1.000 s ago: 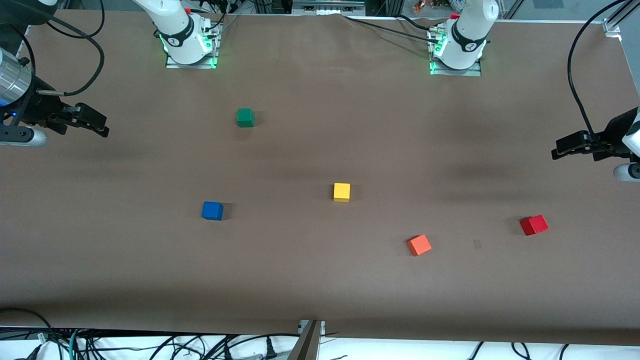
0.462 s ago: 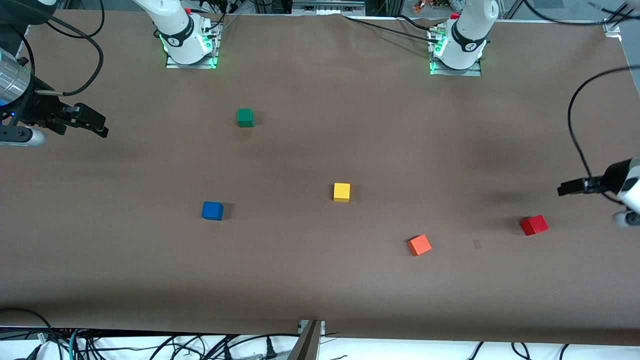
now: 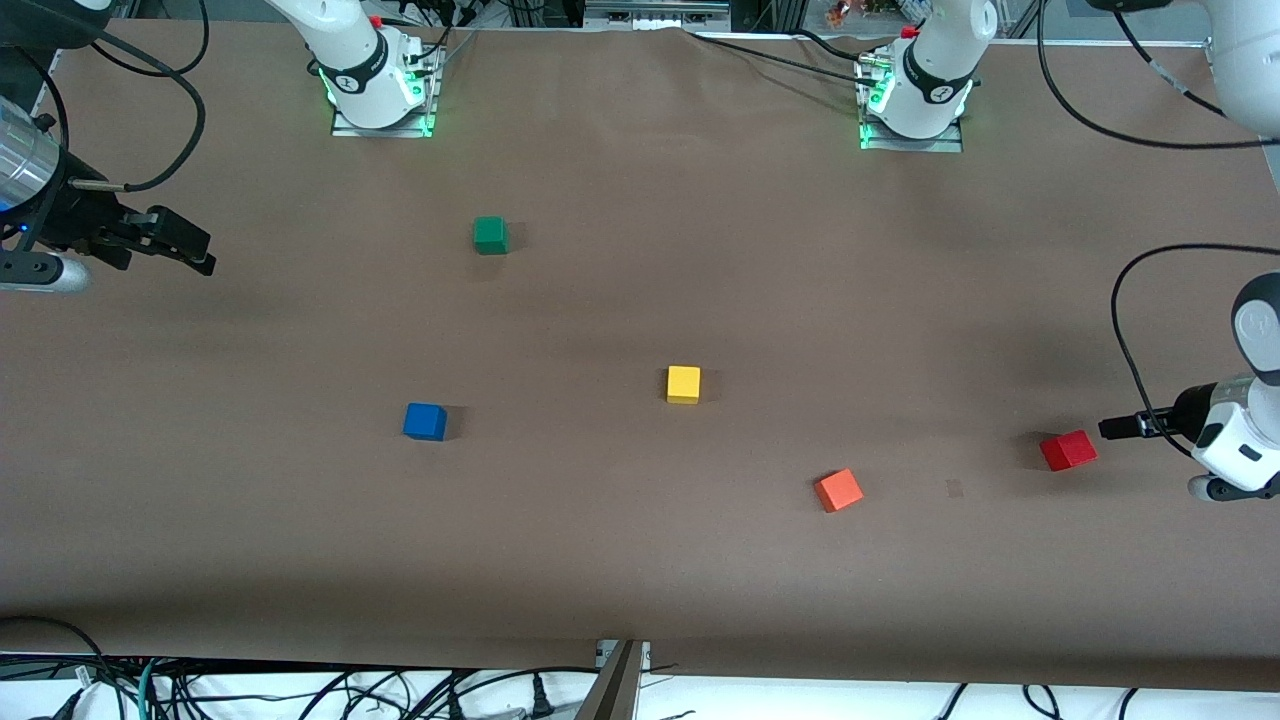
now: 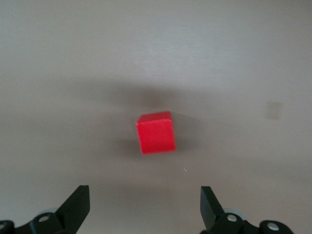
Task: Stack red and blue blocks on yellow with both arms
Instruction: 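Reach the left gripper down to the red cube and close on it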
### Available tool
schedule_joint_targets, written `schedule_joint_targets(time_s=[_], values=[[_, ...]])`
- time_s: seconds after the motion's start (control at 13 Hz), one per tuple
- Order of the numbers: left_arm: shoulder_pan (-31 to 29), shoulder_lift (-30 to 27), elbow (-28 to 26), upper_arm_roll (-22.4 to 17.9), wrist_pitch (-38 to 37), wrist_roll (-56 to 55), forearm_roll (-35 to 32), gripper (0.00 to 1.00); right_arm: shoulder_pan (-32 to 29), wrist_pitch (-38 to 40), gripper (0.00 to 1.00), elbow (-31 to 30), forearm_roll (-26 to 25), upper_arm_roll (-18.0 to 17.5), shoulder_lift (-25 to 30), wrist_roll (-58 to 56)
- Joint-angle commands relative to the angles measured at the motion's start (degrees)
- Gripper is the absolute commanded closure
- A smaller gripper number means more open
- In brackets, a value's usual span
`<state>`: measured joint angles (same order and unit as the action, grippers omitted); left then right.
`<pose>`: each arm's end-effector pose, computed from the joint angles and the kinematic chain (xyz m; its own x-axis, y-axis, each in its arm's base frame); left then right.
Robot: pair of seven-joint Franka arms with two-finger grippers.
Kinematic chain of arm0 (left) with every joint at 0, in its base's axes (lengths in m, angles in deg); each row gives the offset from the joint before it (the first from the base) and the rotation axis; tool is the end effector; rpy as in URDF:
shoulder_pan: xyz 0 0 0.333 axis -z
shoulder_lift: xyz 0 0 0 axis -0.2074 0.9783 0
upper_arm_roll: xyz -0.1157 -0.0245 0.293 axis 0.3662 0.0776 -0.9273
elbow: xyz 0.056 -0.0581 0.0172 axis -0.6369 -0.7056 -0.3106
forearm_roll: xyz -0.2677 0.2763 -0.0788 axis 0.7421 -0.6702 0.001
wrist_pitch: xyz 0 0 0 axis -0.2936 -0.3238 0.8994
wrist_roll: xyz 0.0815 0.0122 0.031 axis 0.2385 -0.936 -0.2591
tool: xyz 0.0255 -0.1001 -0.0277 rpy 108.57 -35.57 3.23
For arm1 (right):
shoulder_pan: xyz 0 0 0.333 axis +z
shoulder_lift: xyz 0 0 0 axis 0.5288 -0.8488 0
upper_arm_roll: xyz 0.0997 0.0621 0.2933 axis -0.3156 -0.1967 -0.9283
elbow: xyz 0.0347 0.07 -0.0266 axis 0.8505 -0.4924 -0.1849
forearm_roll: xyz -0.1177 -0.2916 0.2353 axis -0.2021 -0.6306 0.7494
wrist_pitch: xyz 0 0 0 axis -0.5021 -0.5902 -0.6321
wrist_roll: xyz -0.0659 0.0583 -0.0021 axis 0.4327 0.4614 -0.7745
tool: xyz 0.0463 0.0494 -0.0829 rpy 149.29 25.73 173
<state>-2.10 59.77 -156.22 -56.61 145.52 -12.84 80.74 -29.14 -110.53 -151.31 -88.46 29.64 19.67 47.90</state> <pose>0.6889 0.1801 0.3160 0.9721 0.1928 -0.1338 0.1917 -0.9812 -0.0215 0.5704 0.0302 0.5942 0.9978 -0.0660 -0.0003 -0.0660 -0.9978 -0.0074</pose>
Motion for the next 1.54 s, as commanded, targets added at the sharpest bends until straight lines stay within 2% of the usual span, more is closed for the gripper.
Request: schedule_joint_targets(time_s=[0.0, 0.31, 1.08, 1.15, 1.23, 1.31, 1.46], values=[[-0.69, 1.24, -2.69, 0.63, 4.76, -2.71, 1.62, 0.00, -0.50, 0.42, 0.00, 1.48, 0.72, -0.18, -0.65, -0.39], [-0.34, 1.42, -9.64, 0.63, 15.75, -6.06, 1.70, 0.00, -0.50, 0.42, 0.00, 1.48, 0.72, -0.18, -0.65, -0.39], [0.10, 6.16, -9.47, 0.63, 23.85, -6.77, 1.88, 0.00, -0.85, 0.42, 0.00, 1.57, 0.63, -0.09, -0.65, -0.39], [0.18, 6.25, -9.47, 0.63, 24.20, -6.68, 1.62, 0.28, -0.85, 0.42, 0.00, 1.48, 0.63, -0.09, -0.65, -0.48], [0.10, 6.34, -9.56, 0.63, 24.21, -6.68, 1.18, 0.51, -0.85, 0.42, 0.00, 1.48, 0.63, -0.09, -0.65, -0.48], [0.10, 6.34, -9.65, 0.63, 24.21, -6.25, 1.18, 0.62, -0.85, 0.34, 0.00, 1.48, 0.63, -0.09, -0.65, -0.48], [0.10, 6.17, -9.56, 0.72, 23.51, -5.80, 1.18, 0.95, -0.85, 0.42, 0.00, 1.48, 0.63, -0.09, -0.65, -0.48]])
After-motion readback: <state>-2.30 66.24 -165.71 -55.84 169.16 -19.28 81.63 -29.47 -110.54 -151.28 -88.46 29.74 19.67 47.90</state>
